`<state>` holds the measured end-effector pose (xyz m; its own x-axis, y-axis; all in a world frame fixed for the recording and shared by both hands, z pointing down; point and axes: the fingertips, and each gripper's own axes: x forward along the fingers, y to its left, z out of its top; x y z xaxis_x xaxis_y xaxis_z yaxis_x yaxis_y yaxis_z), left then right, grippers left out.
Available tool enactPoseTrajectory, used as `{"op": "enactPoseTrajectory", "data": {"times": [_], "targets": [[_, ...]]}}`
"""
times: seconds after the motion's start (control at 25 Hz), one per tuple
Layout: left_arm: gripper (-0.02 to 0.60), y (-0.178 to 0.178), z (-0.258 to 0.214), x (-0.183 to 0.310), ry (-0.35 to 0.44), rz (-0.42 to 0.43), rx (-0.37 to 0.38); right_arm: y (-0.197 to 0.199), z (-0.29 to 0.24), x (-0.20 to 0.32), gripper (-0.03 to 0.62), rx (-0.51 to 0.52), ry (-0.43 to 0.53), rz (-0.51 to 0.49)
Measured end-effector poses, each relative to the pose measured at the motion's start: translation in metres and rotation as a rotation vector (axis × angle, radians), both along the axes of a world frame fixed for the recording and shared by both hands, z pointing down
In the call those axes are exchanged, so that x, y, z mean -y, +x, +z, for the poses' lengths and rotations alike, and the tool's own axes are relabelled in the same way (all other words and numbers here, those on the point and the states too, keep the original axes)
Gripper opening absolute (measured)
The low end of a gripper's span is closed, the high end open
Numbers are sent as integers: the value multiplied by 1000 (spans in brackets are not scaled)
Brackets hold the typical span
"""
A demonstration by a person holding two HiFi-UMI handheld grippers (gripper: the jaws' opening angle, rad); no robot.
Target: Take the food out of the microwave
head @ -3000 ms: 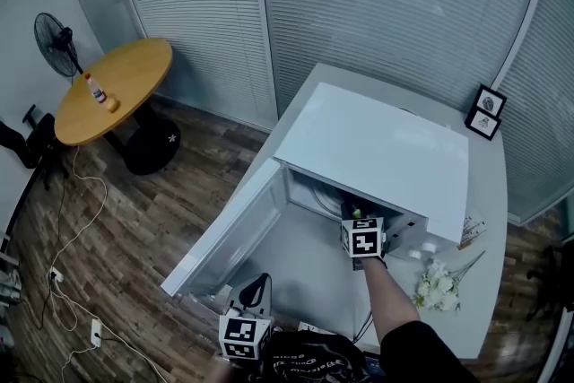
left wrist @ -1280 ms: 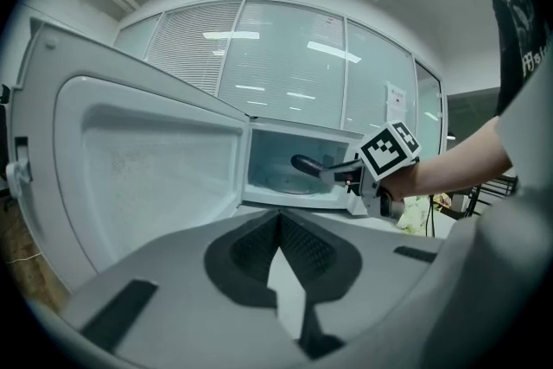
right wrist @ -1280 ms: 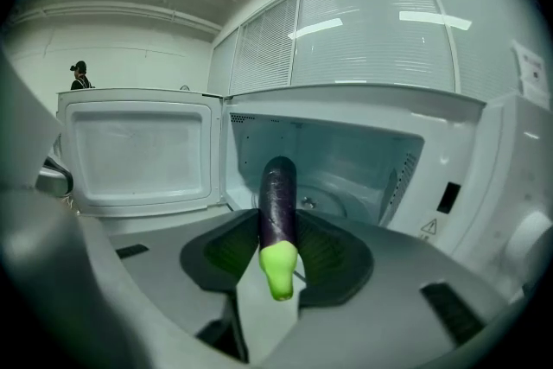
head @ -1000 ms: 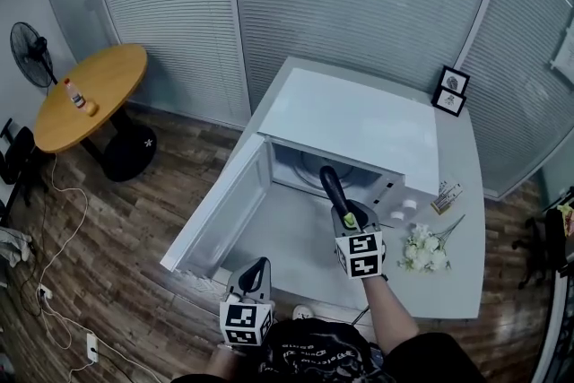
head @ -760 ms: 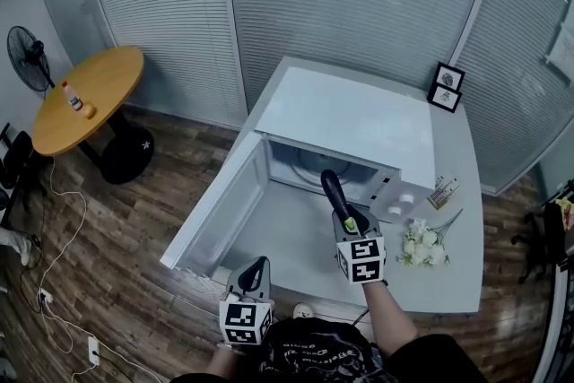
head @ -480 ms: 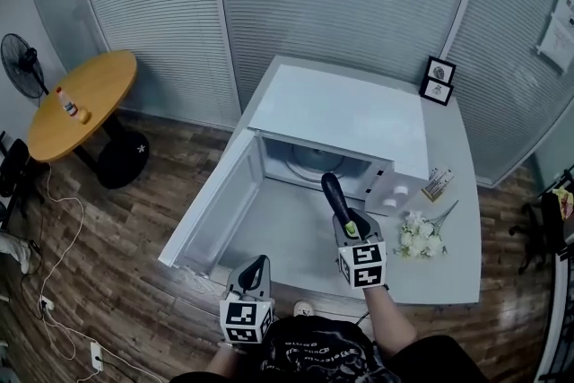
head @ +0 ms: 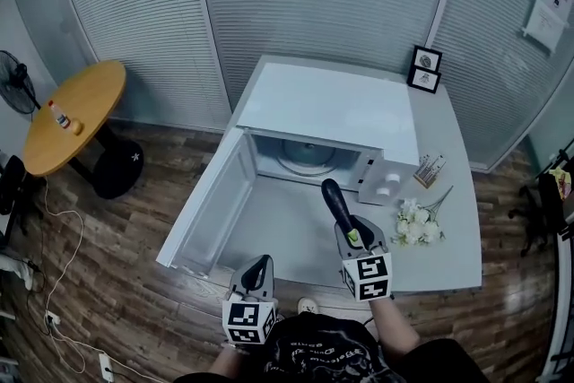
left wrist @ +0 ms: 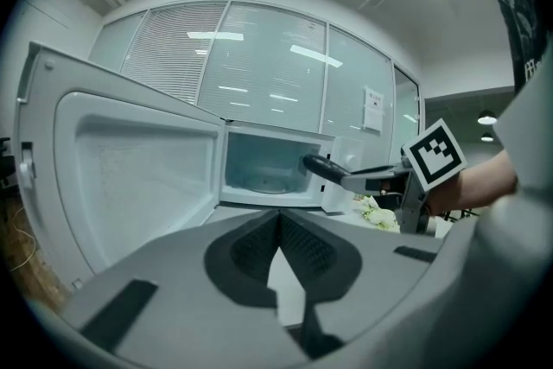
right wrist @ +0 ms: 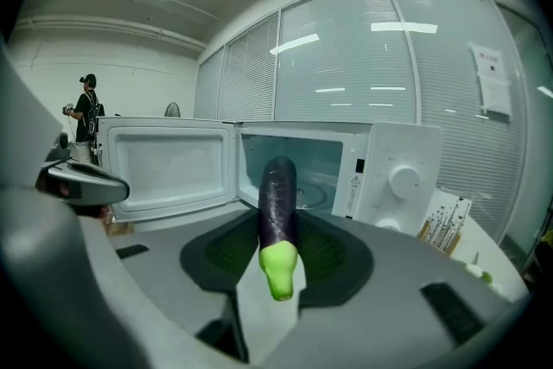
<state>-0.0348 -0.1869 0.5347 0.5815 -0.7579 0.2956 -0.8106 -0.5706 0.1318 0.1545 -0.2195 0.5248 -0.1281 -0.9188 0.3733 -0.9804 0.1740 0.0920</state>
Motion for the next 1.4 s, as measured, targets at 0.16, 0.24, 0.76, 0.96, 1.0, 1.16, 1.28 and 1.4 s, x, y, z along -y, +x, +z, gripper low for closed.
{"op": "enactPoseTrajectory", "data": {"times": [0.16, 0.24, 0.76, 0.96, 1.0, 1.16, 1.28, 1.4], "targets": [[8, 2, 3, -5, -5, 23, 4, 2, 1, -16, 133, -5, -3, 11], [8, 1, 4, -7, -9, 27, 5, 2, 2, -24, 133, 1, -8, 23], [8, 8, 15, -18, -39, 85, -6, -10, 14, -69, 133, 52, -20, 112], [8, 14, 17, -20, -37, 115, -5, -12, 14, -83, 133, 66, -15, 143], [8, 15, 17, -20, -35, 119, -5, -13, 14, -86, 133, 68, -14, 148], [8, 19, 15, -21, -26, 134, -6, -15, 16, -95, 133, 78, -21, 164], [8, 22, 15, -24, -22, 141, -7, -18, 19, -102, 133, 86, -28, 170], [8, 24, 14, -25, -16, 143, -7, -23, 20, -105, 133, 85, -29, 166]]}}
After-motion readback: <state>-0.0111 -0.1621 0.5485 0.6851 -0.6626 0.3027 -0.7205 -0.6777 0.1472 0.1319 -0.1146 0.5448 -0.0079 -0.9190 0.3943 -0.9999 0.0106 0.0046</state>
